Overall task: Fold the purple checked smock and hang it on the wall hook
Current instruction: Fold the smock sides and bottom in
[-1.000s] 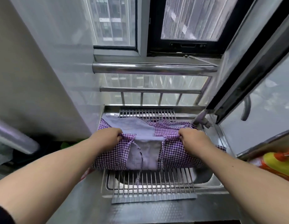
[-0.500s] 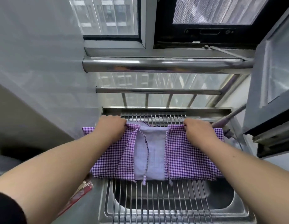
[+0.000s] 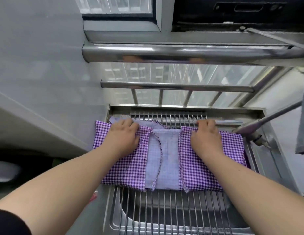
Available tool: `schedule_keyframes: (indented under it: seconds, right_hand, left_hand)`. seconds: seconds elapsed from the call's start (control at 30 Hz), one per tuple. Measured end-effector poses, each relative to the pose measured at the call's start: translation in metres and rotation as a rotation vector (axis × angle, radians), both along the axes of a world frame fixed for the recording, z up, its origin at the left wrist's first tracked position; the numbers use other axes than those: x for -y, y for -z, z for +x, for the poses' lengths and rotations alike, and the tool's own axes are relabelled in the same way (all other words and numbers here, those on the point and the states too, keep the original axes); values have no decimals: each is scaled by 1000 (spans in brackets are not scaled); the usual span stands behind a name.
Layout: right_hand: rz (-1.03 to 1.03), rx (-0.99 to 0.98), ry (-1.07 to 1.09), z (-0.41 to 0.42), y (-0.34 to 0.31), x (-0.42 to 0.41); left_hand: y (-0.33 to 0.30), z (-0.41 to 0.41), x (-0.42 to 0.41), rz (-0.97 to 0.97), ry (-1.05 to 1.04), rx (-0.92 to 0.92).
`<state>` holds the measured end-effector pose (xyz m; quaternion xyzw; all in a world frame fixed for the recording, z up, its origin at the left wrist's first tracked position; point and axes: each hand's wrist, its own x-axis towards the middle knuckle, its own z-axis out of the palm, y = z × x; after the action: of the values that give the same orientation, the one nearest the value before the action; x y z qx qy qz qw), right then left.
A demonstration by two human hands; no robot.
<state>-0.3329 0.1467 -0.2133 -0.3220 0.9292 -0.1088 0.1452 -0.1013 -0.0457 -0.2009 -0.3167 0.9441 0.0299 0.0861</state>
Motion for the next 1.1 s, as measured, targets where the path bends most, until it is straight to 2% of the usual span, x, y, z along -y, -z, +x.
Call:
schedule_keyframes:
  seconds: [0.1,0.23,0.4,0.47,0.57,0.63,0.73,0.8,0.87,0.93,0.97,1.1]
  right_hand:
    - [-98,-39,-239,34,-12,1]
    - [64,-51,-479,80,-19,9]
    - [277,-8,-443,107,-8,15]
    - [268,115,-353,110,-5,22]
    - [294,402,-222,97,-8,40]
    - [189,574,-80,76,-19,55]
    - [-198,704,280,41,-47,73]
    - [-456,601,370,25,-62,83]
    - [-498,342,202,31,-72,84]
    - [-355,146,-41,55,-67,75]
    - [-256,124,-146,71,-58,68]
    - [304,254,-317,128,-28,35]
  left_hand:
    - [-2,27,-11,52,42,-21]
    - [-5,63,-29,109,32,-16]
    - [-3,95,-43,163,-62,41]
    - [0,103,-45,211,-104,61]
    - [4,102,-43,243,-107,137]
    - [5,96,-41,260,-118,178]
    - [7,87,-41,279,-153,211]
    - [9,82,-39,285,-183,222]
    - [11,79,-37,288,-206,217]
    - [14,80,-38,296,-217,205]
    - [15,82,-39,290,-223,188]
    - [16,102,-50,260,-241,42]
